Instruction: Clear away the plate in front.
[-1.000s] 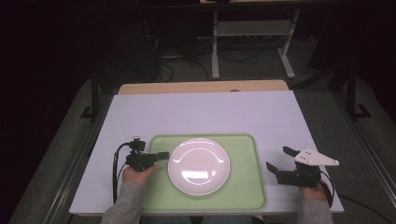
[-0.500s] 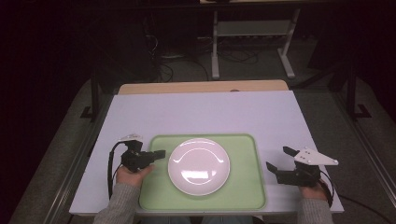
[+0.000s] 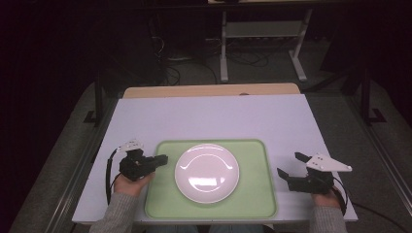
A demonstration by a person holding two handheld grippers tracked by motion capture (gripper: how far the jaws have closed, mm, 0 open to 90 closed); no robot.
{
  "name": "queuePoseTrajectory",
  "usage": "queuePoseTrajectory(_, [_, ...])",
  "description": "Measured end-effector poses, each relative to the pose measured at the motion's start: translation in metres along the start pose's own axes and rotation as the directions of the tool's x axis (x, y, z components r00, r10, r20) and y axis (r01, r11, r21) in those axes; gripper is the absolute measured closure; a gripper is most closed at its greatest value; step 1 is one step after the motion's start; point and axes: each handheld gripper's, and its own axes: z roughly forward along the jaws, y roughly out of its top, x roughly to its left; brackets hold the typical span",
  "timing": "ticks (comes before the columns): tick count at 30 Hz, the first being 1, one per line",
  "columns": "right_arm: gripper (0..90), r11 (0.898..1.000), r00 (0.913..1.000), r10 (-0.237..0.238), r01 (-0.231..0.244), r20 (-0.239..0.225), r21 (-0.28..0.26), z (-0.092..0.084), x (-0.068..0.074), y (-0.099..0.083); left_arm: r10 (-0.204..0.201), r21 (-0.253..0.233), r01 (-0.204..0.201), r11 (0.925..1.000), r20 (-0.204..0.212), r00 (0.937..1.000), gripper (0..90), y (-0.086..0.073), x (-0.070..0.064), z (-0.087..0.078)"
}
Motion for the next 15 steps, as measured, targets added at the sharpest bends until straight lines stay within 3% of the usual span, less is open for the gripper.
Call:
queuePoseTrajectory(7, [13.3,1.000,1.0000,-0.006,0.006,-0.001,0.003,0.000,0.001,0.000,0.046,-0.034,-0.047,0.9983,-0.017,0.9988,75.1,-0.001,-0.001,-0.009])
queuePoseTrajectory(9, [13.3,1.000,1.0000,-0.007,0.007,-0.001,0.003,0.000,0.000,0.000,0.036,-0.034,-0.036,0.9988,0.008,0.9993,72.9,-0.001,0.000,-0.010])
queuePoseTrajectory(15, [13.3,1.000,1.0000,-0.009,0.009,0.001,0.006,0.000,0.000,0.000,0.103,-0.037,-0.105,0.9938,-0.030,0.9942,67.2,-0.002,-0.003,-0.016])
